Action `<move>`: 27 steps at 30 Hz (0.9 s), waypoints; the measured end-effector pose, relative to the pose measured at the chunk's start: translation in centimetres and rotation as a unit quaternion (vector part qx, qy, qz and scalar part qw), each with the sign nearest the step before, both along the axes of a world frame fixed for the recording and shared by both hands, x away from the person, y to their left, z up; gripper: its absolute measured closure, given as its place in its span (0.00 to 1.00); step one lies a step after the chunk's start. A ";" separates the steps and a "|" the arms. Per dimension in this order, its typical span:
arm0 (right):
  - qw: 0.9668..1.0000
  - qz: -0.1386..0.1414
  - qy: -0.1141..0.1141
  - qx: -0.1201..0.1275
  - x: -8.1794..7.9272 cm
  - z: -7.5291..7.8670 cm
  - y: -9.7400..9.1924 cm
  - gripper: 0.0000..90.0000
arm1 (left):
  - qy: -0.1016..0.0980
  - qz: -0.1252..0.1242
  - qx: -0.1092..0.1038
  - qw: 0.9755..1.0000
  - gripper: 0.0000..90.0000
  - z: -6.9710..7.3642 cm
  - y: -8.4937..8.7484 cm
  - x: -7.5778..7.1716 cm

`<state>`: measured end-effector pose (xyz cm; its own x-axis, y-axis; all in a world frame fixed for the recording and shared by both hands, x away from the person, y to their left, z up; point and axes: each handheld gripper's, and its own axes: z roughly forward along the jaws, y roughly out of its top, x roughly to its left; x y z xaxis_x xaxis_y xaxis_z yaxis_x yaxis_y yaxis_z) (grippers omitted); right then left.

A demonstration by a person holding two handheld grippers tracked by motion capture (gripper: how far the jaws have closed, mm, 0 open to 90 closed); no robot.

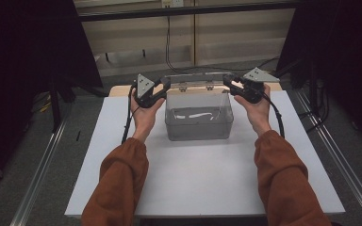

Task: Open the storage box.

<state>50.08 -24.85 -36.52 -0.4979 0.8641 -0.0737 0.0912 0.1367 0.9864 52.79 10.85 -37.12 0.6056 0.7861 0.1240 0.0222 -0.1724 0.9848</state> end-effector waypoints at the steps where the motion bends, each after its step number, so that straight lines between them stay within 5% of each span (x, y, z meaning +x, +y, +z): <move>1: 1.000 -0.001 0.000 0.000 0.0 0.0 0.0 0.71 | 0.004 -0.002 -0.008 1.000 0.64 0.0 -0.1 0.1; 3: 1.000 -0.003 -0.003 0.000 0.2 0.0 0.0 0.71 | 0.015 -0.010 -0.016 1.000 0.64 -0.1 -0.2 0.4; 14: 1.000 -0.006 -0.008 -0.012 0.6 0.3 -0.1 0.75 | 0.005 -0.007 0.015 1.000 0.70 0.0 -1.0 1.2; 27: 0.999 -0.010 -0.016 -0.035 1.3 -0.4 0.6 0.69 | 0.005 -0.012 0.019 1.000 0.74 -0.3 -0.8 1.6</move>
